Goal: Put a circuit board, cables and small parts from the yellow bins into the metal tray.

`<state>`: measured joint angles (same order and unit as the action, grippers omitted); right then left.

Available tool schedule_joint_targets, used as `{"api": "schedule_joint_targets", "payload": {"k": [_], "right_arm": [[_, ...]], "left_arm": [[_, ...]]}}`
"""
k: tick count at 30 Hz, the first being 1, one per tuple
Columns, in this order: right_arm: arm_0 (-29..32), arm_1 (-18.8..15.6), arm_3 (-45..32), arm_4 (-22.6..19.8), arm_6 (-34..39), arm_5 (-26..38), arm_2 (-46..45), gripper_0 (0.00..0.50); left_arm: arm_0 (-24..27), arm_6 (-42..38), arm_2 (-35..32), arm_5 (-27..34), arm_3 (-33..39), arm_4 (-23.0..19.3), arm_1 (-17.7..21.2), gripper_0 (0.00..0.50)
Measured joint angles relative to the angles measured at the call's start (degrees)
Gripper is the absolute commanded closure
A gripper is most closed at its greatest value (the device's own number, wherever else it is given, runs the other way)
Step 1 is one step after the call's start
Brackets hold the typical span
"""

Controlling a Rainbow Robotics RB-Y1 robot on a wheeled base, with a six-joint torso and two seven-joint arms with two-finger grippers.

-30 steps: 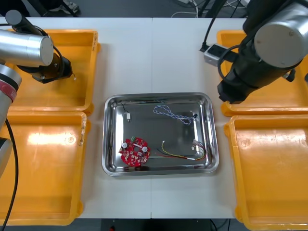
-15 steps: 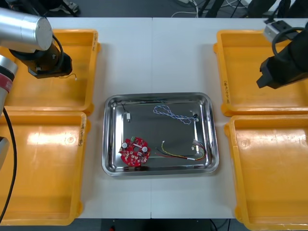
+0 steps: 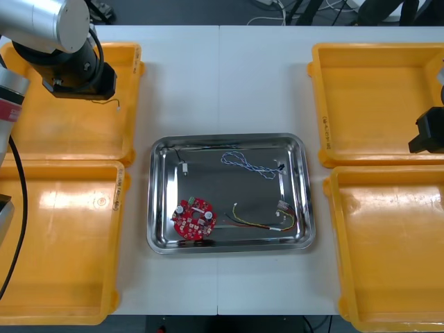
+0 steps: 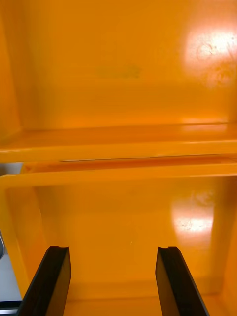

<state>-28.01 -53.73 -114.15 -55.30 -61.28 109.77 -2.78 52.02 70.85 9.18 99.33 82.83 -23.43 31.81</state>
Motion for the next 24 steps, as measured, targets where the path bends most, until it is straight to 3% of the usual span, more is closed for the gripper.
{"api": "schedule_joint_targets", "payload": {"k": [8, 17, 24], "right_arm": [[3.36, -2.05, -0.01, -0.24, 3.64, -1.01, -2.31, 0.0], [6.43, -3.11, -0.01, -0.1, 3.65, -2.53, -4.54, 0.0], [9.85, -3.15, -0.01, -0.14, 3.65, -5.04, -5.71, 0.0]], "left_arm": [[0.0, -2.52, 3.58, 2.25, 6.53, -0.68, -0.66, 0.5], [0.0, -17.49, 10.44, 2.65, 11.33, -1.22, -4.58, 0.5], [0.0, -18.09, 15.19, 1.92, 12.02, -1.67, -7.83, 0.5]]}}
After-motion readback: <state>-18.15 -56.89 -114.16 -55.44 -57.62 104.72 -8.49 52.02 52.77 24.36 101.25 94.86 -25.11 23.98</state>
